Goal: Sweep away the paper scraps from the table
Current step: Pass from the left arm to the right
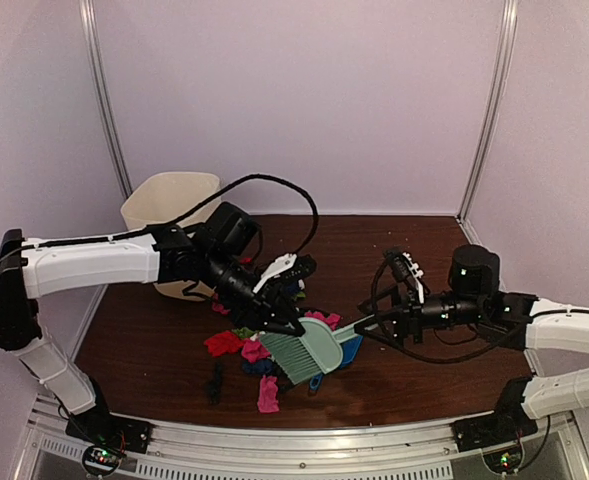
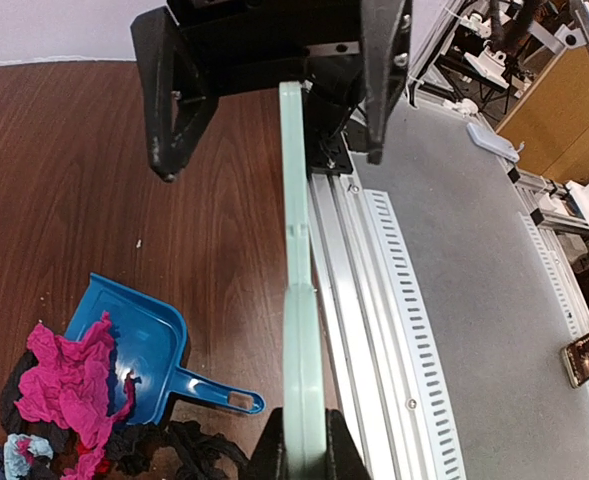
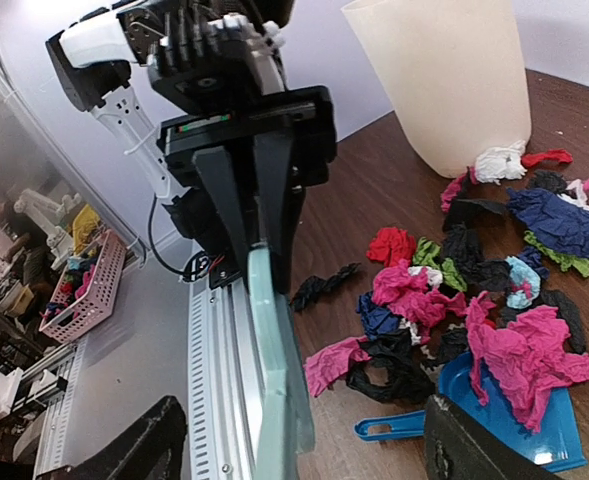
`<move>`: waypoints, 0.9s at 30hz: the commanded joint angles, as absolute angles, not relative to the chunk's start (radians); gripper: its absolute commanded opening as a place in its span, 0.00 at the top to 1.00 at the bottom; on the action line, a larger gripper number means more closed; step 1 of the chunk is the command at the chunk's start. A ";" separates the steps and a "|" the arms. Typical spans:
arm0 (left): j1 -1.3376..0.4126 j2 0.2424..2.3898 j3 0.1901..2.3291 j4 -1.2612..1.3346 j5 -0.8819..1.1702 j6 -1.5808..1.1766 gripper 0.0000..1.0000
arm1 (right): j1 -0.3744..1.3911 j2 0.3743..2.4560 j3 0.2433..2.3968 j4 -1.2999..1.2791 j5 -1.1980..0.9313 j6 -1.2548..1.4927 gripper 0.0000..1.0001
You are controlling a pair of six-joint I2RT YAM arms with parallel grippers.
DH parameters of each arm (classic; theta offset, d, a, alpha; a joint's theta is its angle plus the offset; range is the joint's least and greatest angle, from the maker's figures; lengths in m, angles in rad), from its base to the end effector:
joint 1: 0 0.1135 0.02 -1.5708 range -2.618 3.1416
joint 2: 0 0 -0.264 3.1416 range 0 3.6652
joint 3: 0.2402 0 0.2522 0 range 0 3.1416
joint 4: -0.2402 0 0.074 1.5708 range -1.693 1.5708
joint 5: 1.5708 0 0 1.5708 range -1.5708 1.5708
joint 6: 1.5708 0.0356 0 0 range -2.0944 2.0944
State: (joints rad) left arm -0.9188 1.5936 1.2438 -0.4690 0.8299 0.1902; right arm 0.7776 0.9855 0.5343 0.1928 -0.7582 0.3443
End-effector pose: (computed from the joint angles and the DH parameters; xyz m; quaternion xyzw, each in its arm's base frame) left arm 0.1876 -0.2891 0.2783 0.5740 0.6457 -0.4701 0.1804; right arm 0.1377 0.1699 0.2552 -0.3787 0.6703 0.5498 0.3239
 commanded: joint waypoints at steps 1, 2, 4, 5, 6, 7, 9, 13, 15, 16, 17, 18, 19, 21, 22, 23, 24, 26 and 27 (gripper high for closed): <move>-0.913 1.617 1.276 -0.473 0.876 0.228 1.00 | 0.843 1.022 0.598 0.155 -0.747 0.296 0.22; -0.913 1.620 1.278 -0.476 0.875 0.230 1.00 | 0.854 1.032 0.609 0.143 -0.742 0.288 0.25; -0.913 1.624 1.283 -0.482 0.873 0.235 1.00 | 0.878 1.056 0.631 0.114 -0.733 0.271 0.32; -0.913 1.626 1.286 -0.488 0.874 0.239 1.00 | 0.888 1.070 0.640 0.101 -0.731 0.264 0.35; -0.913 1.625 1.287 -0.491 0.874 0.241 1.00 | 0.898 1.084 0.649 0.091 -0.727 0.259 0.37; -0.913 1.626 1.286 -0.493 0.871 0.241 1.00 | 0.906 1.105 0.656 0.080 -0.724 0.253 0.38; -0.913 1.623 1.282 -0.494 0.870 0.246 1.00 | 0.921 1.129 0.666 0.066 -0.711 0.246 0.39; -0.912 1.623 1.275 -0.495 0.863 0.251 1.00 | 0.936 1.154 0.678 0.039 -0.677 0.232 0.46; -0.912 1.624 1.273 -0.494 0.858 0.251 1.00 | 0.937 1.157 0.678 0.036 -0.674 0.229 0.53; -0.912 1.627 1.272 -0.494 0.857 0.252 1.00 | 0.937 1.156 0.678 0.035 -0.672 0.227 0.56; -0.912 1.629 1.272 -0.495 0.855 0.252 1.00 | 0.936 1.155 0.677 0.037 -0.669 0.228 0.57; -0.911 1.632 1.272 -0.494 0.855 0.253 1.00 | 0.936 1.154 0.675 0.038 -0.666 0.227 0.58; -0.912 1.635 1.272 -0.494 0.854 0.256 1.00 | 0.937 1.155 0.675 0.038 -0.665 0.227 0.58; -0.912 1.639 1.272 -0.494 0.853 0.256 1.00 | 0.937 1.156 0.676 0.038 -0.660 0.226 0.60; -0.912 1.642 1.273 -0.494 0.853 0.255 1.00 | 0.937 1.157 0.675 0.038 -0.660 0.226 0.61; -0.911 1.643 1.273 -0.494 0.852 0.255 1.00 | 0.936 1.157 0.675 0.037 -0.658 0.225 0.63; -0.912 1.645 1.273 -0.494 0.851 0.254 1.00 | 0.937 1.157 0.675 0.038 -0.657 0.225 0.65; -0.912 1.645 1.273 -0.494 0.848 0.253 1.00 | 0.937 1.158 0.676 0.035 -0.654 0.225 0.72; -0.912 1.645 1.274 -0.494 0.846 0.251 1.00 | 0.938 1.158 0.674 0.035 -0.654 0.225 0.76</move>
